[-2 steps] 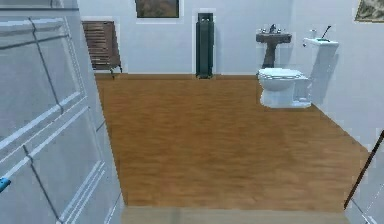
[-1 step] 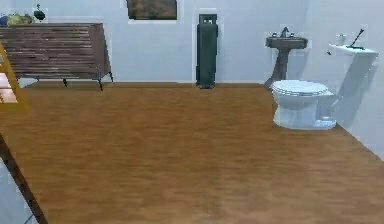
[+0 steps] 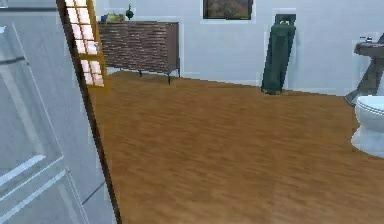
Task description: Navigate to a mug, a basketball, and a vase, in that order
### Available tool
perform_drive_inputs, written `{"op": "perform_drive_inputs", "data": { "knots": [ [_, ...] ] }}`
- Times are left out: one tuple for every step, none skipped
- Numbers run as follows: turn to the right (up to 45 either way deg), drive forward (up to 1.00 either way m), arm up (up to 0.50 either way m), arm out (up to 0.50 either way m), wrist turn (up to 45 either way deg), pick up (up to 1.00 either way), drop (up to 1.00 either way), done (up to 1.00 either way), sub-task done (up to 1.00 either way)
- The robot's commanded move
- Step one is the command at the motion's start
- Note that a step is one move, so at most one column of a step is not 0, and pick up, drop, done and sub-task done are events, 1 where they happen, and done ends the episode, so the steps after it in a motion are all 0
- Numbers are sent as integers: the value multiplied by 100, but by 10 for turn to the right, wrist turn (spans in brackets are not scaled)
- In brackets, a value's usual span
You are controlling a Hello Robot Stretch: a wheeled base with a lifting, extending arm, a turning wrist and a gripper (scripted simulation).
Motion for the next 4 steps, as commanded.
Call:
{"op": "perform_drive_inputs", "data": {
  "knots": [
    [0,70,0,0,0,0,0,0,0],
    [450,0,0,0,0,0,0,0,0],
    [270,0,0,0,0,0,0,0,0],
    [0,30,0,0,0,0,0,0,0]
  ]
}}
